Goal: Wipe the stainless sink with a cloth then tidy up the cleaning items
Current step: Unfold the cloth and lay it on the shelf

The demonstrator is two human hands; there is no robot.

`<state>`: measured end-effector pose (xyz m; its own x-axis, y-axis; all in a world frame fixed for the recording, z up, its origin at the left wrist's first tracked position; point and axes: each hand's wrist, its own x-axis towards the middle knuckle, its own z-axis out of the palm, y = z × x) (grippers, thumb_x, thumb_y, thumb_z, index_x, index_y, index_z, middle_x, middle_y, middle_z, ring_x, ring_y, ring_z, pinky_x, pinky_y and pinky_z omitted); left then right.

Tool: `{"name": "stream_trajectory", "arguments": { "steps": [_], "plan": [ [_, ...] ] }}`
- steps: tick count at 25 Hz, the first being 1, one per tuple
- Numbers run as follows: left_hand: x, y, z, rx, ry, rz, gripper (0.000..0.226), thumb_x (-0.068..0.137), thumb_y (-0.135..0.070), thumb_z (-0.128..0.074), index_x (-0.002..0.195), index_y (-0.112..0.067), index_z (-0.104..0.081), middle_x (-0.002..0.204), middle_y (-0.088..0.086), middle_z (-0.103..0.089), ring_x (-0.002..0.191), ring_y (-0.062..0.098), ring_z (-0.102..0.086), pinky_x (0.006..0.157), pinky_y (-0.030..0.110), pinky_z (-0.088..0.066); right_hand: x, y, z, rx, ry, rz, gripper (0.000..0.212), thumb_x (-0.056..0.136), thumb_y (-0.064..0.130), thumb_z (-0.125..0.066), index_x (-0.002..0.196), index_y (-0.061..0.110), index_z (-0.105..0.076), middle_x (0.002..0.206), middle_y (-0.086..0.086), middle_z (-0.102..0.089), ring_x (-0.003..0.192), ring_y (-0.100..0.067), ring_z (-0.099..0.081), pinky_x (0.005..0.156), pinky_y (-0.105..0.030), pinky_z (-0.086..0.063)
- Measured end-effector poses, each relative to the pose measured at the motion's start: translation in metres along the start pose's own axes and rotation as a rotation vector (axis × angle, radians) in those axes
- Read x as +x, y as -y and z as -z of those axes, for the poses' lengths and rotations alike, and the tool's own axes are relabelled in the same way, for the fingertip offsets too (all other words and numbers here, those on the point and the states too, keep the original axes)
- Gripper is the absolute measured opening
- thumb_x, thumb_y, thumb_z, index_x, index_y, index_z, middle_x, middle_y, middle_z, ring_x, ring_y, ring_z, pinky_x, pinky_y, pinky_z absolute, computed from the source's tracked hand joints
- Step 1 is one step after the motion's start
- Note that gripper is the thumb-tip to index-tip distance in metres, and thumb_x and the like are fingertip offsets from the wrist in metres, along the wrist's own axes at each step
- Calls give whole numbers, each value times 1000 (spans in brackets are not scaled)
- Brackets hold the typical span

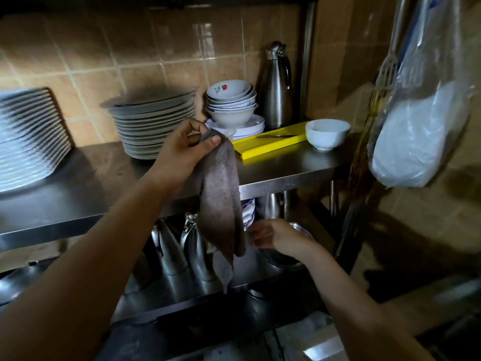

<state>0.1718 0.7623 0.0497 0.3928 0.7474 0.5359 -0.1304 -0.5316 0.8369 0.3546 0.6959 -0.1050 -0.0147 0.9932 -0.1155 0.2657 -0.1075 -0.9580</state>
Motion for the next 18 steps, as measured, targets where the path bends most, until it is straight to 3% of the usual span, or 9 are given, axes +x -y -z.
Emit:
{"name": "stream_trajectory", "arguments": {
  "steps": [2, 4, 6, 8, 12, 16, 18],
  "plan": [
    [12, 8, 10, -62, 24, -4, 24, 86, 4, -52, 75, -16, -44, 65, -14, -68, 65, -6, -60, 60, 10, -46, 12, -1, -8, 9, 40, -2, 46, 78, -16, -59, 123, -8, -50, 90, -14, -60, 69, -6, -65, 77, -25, -53],
    [26, 20, 22, -110, 73, 9, 23, 84, 3, -54, 74, -16, -45, 66, -13, -68, 67, -5, -61, 62, 10, -47, 22, 5, -20, -31, 84, 11, 52, 72, -8, -70, 119, 10, -55, 105, -14, -63, 89, -18, -62, 87, -31, -49],
    [40, 31, 32, -129, 123, 29, 23, 82, 1, -58, 73, -18, -48, 65, -10, -68, 66, -2, -61, 63, 11, -48, 35, 10, -26, -74, 54, 2, 27, 73, -1, -71, 95, 14, -65, 89, -23, -66, 82, -27, -59, 70, -24, -49],
    [55, 41, 42, -142, 147, 39, 24, 81, 0, -60, 72, -19, -49, 65, -8, -67, 65, 0, -60, 62, 12, -47, 46, 16, -20, -162, -3, -13, 13, 77, 4, -68, 73, 15, -64, 69, -17, -63, 69, -24, -57, 55, -20, -44],
    [77, 59, 59, -166, 67, 34, 25, 83, 0, -58, 71, -20, -49, 71, -6, -62, 64, -1, -57, 62, 14, -46, 42, 30, 20, -152, -229, -46, 17, 77, 3, -69, 68, 16, -62, 64, 12, -63, 59, 5, -54, 54, -11, -41],
    [89, 73, 68, -185, 15, 68, 25, 85, -2, -56, 72, -21, -47, 65, -10, -64, 64, 0, -55, 63, 16, -44, 20, 53, 72, -149, -526, -45, 8, 77, 15, -72, 73, 10, -66, 68, -2, -63, 63, -6, -57, 57, -17, -43],
    [90, 76, 66, -184, 39, 97, 25, 86, -3, -55, 72, -21, -45, 65, -8, -63, 64, 6, -52, 58, 27, -40, 10, 68, 95, -77, -582, -38, 13, 77, 20, -71, 84, 9, -69, 81, -11, -68, 74, -17, -63, 64, -26, -49]
  ]
}}
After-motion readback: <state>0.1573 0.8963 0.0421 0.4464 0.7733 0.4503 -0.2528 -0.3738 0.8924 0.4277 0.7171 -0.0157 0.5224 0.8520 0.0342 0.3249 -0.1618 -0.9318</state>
